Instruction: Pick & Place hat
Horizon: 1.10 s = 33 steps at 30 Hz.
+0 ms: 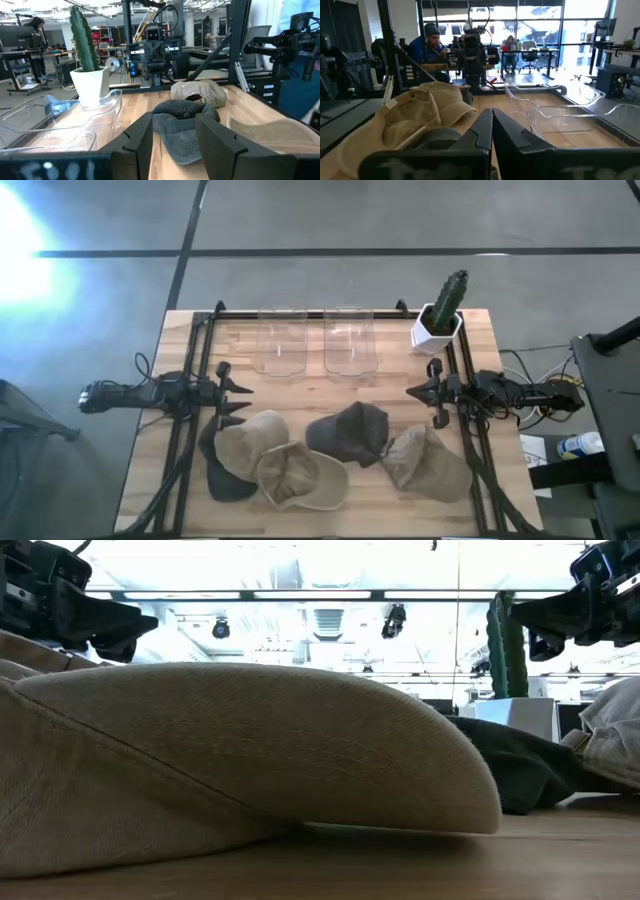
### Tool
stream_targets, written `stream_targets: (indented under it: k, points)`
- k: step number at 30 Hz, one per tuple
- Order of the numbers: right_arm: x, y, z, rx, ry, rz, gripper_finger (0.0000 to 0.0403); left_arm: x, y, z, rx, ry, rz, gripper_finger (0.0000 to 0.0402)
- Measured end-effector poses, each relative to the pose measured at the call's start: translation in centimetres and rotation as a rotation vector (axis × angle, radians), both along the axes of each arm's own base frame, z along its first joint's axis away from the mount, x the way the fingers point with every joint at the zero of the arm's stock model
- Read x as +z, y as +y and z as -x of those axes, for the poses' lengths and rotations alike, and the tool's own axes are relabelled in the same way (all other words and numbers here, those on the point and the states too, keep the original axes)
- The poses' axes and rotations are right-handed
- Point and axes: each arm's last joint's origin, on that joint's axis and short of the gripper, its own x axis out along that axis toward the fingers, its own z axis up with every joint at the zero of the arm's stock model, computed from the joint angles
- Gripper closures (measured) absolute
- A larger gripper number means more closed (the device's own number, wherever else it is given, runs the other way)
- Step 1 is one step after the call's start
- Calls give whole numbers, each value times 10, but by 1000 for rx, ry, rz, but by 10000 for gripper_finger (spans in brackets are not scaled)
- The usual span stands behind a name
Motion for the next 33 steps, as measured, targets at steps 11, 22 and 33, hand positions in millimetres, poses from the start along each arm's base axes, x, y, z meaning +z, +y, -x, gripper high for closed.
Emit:
stream_targets:
  k: [11,22,33]
  points:
    - [1,0,0,20,-12,-229,394,0,0,0,0,-1,0,260]
    - [-1,1,-1,122,23,-1117,394,0,0,0,0,0,0,260]
    - [16,-2,-1,104,-213,-1198,394,0,0,0,0,0,0,260]
